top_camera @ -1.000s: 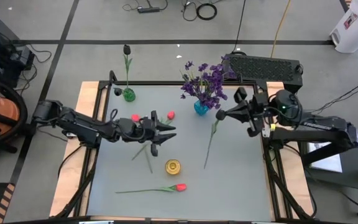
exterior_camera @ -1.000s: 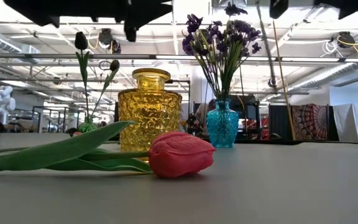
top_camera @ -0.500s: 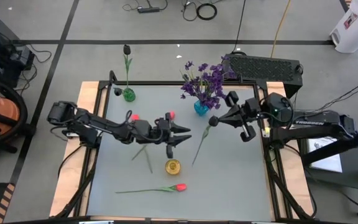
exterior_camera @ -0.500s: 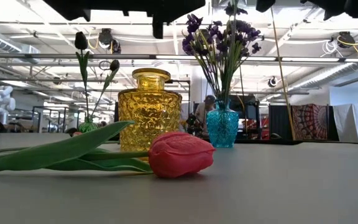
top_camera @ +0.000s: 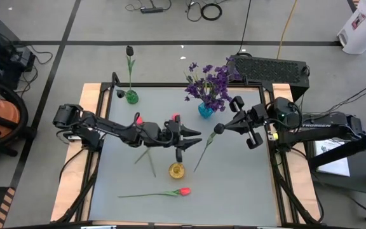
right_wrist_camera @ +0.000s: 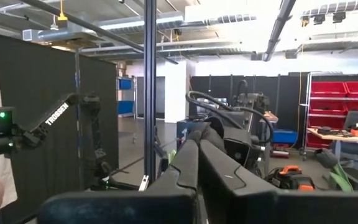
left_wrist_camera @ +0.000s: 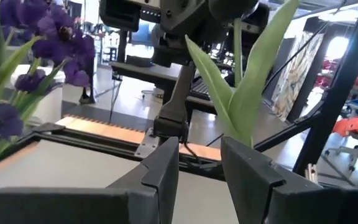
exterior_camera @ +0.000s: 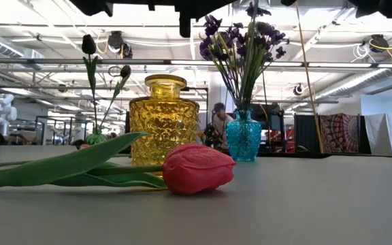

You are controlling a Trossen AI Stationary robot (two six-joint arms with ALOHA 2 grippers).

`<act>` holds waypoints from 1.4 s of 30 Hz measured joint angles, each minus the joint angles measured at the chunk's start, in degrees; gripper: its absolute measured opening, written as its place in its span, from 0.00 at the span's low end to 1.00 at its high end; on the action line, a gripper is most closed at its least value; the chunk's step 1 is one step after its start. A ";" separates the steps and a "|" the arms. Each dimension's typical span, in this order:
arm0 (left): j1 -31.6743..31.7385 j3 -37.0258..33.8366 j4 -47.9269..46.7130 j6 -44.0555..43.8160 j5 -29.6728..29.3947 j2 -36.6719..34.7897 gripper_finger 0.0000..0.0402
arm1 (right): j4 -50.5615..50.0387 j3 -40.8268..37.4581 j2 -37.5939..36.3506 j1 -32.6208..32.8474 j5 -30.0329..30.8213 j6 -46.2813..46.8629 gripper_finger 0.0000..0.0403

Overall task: Sort flowers into vase by color
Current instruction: Put the black flower into the green vase

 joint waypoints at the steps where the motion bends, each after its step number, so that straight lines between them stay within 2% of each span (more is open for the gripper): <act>1: 0.00 0.32 -0.06 -0.08 0.84 0.00 0.32 | -0.04 0.00 0.00 0.02 0.00 -0.21 0.00; 11: 0.04 1.15 -2.91 -6.07 7.40 -0.07 0.32 | -0.79 0.00 -0.02 0.20 0.00 -1.26 0.00; 15: 0.00 1.15 -5.93 -6.04 7.48 0.07 0.32 | -0.85 0.00 -0.02 0.22 -0.02 -1.82 0.00; 26: 0.00 1.12 -2.38 -7.12 7.62 5.49 0.32 | -1.14 0.00 -0.02 0.22 -0.02 -2.47 0.00; 42: -0.15 2.81 -0.76 -7.14 8.36 5.44 0.32 | -2.09 0.00 0.93 0.22 1.36 -3.34 0.00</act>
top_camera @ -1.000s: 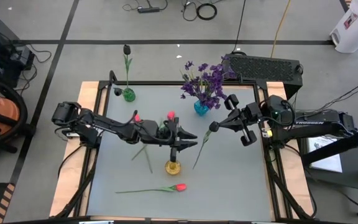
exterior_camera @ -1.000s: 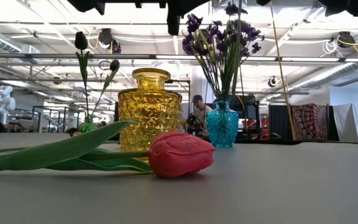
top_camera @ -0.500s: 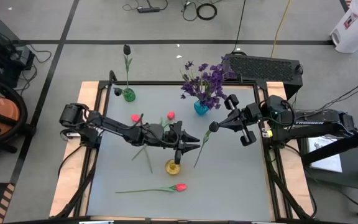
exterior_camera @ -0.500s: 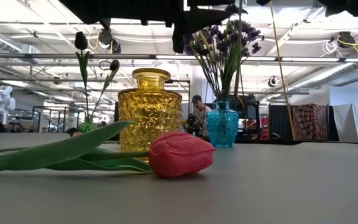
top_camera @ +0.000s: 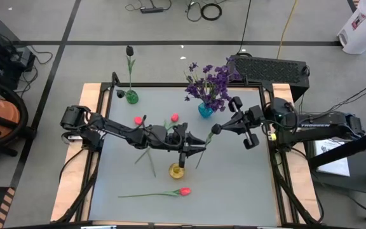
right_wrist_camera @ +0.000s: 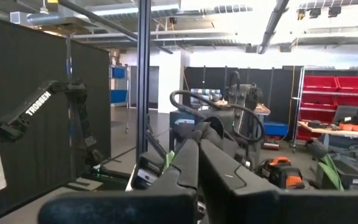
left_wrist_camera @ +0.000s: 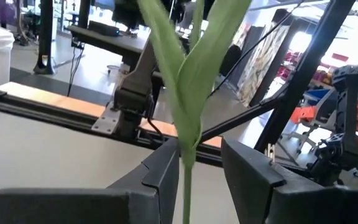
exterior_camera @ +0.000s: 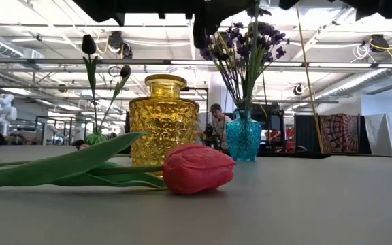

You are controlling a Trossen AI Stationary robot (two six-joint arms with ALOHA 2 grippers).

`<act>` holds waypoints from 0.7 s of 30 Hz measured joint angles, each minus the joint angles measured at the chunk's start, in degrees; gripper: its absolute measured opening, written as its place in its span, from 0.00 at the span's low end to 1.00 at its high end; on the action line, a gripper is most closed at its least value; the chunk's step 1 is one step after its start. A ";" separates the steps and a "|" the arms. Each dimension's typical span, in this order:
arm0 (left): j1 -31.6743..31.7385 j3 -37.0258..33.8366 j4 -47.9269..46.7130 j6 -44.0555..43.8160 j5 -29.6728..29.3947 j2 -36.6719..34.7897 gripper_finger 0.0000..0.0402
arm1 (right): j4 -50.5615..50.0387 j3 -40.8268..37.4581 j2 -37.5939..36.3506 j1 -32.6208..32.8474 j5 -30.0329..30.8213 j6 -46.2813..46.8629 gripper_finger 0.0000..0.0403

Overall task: Sort flowers into vase by color
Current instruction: Put the black flower into the green vase

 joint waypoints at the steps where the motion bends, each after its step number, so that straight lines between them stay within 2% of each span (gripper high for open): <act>1: 0.00 0.20 -0.02 0.04 0.00 0.00 0.32 | -0.01 0.00 0.09 0.00 0.01 -0.01 0.00; 7: 0.00 2.03 -1.88 0.13 0.00 0.07 0.32 | -0.05 0.00 0.67 0.00 1.10 0.01 0.00; 17: 0.11 6.20 -1.72 -0.12 0.50 5.54 0.32 | 0.28 0.00 1.54 0.00 1.29 0.19 0.00; 21: 0.14 6.86 -2.01 0.15 0.52 5.72 0.32 | 0.32 0.00 1.54 0.00 1.22 0.69 0.00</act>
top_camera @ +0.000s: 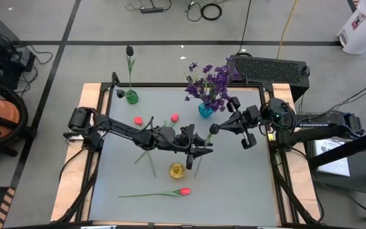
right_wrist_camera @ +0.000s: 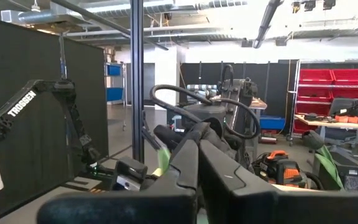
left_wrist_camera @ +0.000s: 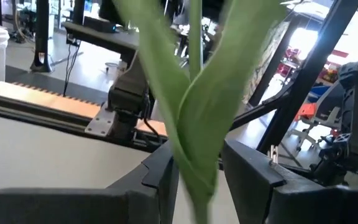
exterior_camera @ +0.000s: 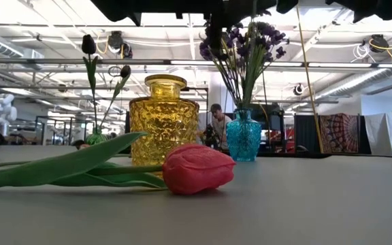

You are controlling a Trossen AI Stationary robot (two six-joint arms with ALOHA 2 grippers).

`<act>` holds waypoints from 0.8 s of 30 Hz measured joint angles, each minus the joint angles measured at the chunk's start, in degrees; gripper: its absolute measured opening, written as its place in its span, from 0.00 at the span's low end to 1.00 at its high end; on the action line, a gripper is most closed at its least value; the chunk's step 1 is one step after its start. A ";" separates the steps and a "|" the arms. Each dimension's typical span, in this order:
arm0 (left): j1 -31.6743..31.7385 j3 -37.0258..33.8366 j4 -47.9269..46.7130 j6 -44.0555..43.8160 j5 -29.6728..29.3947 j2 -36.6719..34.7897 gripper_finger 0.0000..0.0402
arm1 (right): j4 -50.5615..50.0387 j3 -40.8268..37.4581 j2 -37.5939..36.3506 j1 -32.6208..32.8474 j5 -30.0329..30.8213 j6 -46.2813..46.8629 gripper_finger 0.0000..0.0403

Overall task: Sort flowers into vase by color
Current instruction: Put the black flower into the green vase

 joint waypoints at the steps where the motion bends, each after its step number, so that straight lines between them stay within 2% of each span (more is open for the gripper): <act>1: 0.08 0.04 -0.20 0.09 -0.01 -0.15 0.32 | 0.04 0.00 -0.04 0.00 0.00 0.01 0.00; 24: 0.48 -0.07 -8.46 2.57 -0.14 -1.08 0.32 | -1.12 0.00 -0.09 0.00 -0.15 0.43 0.00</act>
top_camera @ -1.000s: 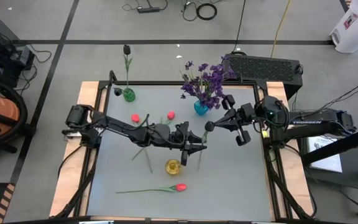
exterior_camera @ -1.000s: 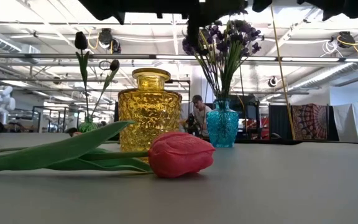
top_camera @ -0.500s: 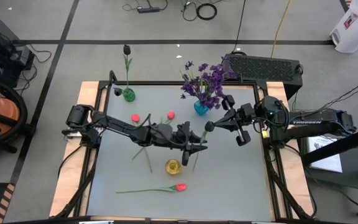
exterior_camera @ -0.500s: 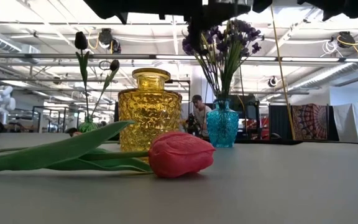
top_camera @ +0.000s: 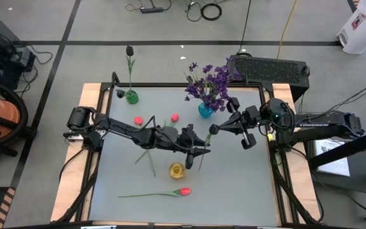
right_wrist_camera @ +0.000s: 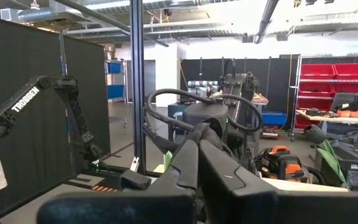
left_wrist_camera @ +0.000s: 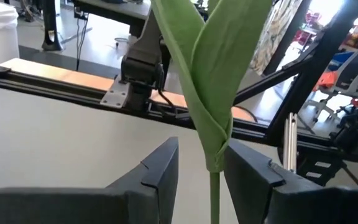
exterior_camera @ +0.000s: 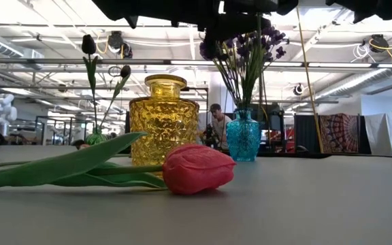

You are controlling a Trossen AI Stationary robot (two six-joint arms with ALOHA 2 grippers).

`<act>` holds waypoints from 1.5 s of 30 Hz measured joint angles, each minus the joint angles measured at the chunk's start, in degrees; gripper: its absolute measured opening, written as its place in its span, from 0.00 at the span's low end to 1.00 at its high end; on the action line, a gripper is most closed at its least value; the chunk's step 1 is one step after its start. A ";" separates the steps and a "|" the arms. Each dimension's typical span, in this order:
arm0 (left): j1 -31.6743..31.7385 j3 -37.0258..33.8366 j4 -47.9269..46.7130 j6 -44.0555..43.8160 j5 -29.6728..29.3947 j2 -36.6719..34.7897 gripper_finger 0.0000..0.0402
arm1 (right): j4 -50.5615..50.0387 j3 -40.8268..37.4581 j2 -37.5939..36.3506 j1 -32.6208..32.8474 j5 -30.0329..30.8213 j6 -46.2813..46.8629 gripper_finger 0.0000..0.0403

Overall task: Sort flowers into vase by color
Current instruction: Put the black flower into the green vase

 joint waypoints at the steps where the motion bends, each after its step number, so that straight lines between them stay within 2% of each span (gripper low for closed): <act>1: 0.03 -0.01 -0.85 0.04 -0.02 -0.39 0.32 | -0.06 0.00 0.00 0.00 -0.01 0.02 0.00; 9: 0.13 -0.02 -4.62 0.52 -0.27 -3.68 0.32 | -0.15 0.00 0.00 0.00 0.00 0.00 0.00; 16: 0.13 -0.02 -4.87 0.54 -0.28 -3.86 0.31 | -0.15 0.00 0.00 0.00 0.00 -0.09 0.00; 20: 0.13 -0.02 -6.46 1.17 -0.78 -3.81 0.23 | -0.15 0.00 0.00 0.00 0.00 0.04 0.00; 25: 0.13 -0.02 -6.36 2.92 -0.87 -3.81 0.05 | -0.15 0.00 0.00 0.00 -0.01 0.32 0.00; 34: 0.13 -0.02 -6.53 4.52 -1.14 -3.81 0.02 | -0.13 0.00 0.00 0.00 0.04 0.13 0.01; 38: 0.13 -0.02 -6.58 4.94 -1.54 -3.79 0.02 | -0.12 0.00 -0.01 0.00 0.15 -0.61 0.09; 45: 0.00 -0.02 -7.55 6.29 -1.68 -4.07 0.02 | -0.11 0.00 0.00 0.00 0.02 -0.63 0.31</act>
